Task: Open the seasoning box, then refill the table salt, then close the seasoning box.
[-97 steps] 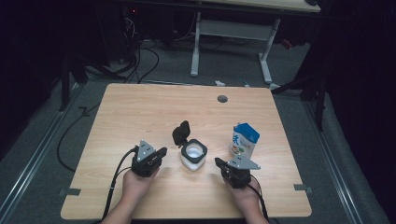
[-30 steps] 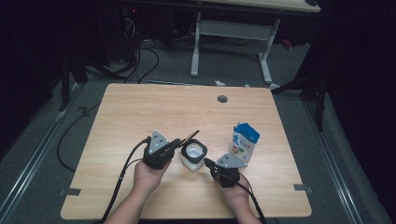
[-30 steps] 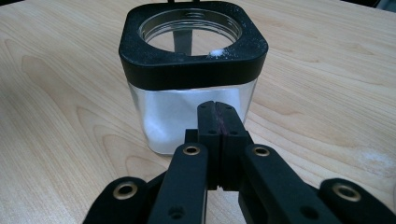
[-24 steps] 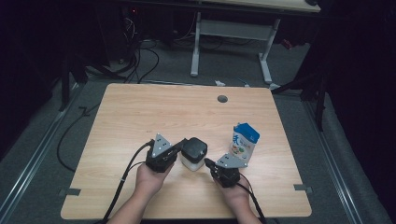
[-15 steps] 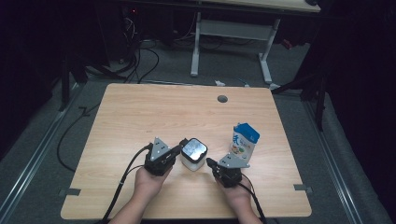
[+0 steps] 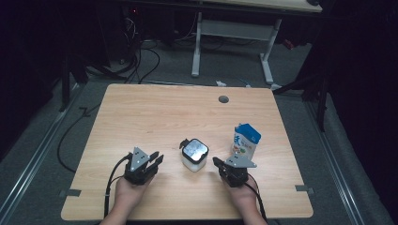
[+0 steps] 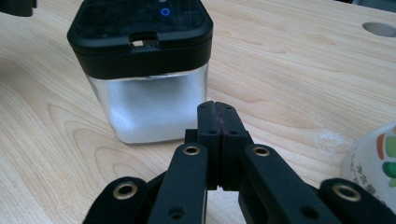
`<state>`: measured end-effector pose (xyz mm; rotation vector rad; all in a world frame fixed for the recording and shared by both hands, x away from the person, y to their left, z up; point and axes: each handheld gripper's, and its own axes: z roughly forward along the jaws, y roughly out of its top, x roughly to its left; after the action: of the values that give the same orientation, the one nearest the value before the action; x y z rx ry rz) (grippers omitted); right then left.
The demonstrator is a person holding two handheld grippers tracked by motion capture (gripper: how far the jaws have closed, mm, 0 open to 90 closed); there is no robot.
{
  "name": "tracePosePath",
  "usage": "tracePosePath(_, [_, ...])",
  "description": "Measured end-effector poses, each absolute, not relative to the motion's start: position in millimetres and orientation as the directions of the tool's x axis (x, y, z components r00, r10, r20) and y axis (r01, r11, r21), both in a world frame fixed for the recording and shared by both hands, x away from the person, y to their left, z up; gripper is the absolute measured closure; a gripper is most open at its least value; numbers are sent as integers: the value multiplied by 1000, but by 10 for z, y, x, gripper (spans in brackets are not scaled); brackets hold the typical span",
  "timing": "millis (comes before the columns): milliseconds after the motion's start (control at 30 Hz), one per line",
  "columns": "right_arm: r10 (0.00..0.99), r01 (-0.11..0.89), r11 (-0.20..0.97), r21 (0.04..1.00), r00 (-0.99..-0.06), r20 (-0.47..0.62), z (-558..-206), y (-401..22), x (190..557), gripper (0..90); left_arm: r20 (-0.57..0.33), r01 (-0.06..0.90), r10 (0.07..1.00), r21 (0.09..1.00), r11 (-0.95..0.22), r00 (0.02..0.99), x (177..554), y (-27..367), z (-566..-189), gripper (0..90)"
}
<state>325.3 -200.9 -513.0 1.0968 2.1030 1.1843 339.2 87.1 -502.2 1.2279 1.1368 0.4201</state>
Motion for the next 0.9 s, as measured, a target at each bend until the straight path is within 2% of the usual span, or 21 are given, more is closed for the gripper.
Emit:
tracePosePath(133, [830, 408, 303, 861, -557, -28, -5129, -2008, 3243, 898, -459, 311, 786, 883, 352, 415, 3374, 892, -5097, 716])
tracePosePath(500, [834, 417, 319, 851, -549, -44, -5148, -1962, 3347, 899, -480, 300, 802, 872, 388, 357, 3345, 1027, -5195, 610])
tracePosePath(667, [851, 435, 310, 846, -523, -43, -5149, -1942, 3485, 900, -489, 295, 798, 867, 401, 352, 3315, 1097, -5185, 632])
tracePosePath(900, [838, 440, 322, 838, -545, -36, -5180, -1837, 3654, 900, -500, 299, 799, 860, 414, 333, 3344, 1164, -5200, 626])
